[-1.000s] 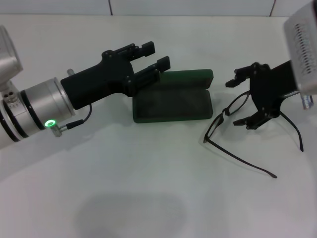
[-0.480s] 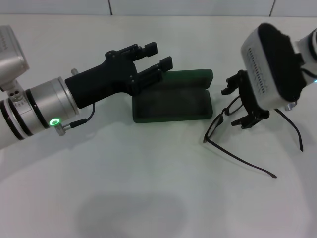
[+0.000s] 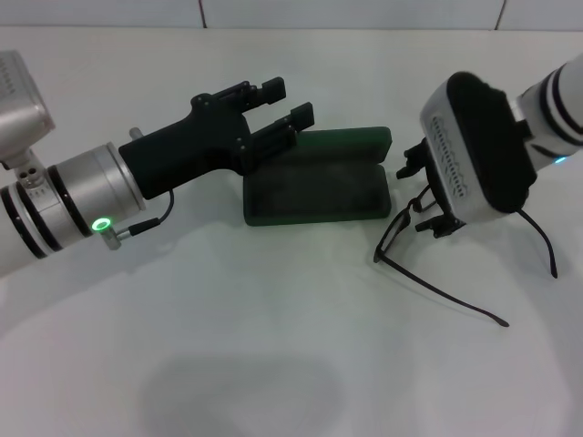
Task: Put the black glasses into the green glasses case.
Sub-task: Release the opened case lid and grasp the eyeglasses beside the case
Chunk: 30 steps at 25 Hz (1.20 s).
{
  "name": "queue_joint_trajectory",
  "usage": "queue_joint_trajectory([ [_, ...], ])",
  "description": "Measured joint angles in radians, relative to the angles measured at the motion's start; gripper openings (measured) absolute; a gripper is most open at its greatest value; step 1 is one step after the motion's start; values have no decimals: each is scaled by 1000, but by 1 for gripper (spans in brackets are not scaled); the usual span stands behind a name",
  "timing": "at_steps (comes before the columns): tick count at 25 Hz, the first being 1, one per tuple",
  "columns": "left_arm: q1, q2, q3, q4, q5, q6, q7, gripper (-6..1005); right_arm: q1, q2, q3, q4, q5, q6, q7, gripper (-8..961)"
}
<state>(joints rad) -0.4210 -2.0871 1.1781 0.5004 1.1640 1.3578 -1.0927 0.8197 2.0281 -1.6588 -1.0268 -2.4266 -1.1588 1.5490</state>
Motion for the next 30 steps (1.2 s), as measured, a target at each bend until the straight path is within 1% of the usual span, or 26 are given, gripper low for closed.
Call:
queue_joint_trajectory([
  [8, -5, -1, 0, 0, 4, 4, 1, 570, -3, 0, -36, 9, 12, 33, 1, 687],
  [18, -8, 0, 4, 0, 8, 8, 1, 569, 3, 0, -108, 14, 25, 63, 29, 597],
  [30, -8, 1, 6, 0, 10, 9, -1, 568, -7, 0, -117, 10, 17, 63, 34, 512],
])
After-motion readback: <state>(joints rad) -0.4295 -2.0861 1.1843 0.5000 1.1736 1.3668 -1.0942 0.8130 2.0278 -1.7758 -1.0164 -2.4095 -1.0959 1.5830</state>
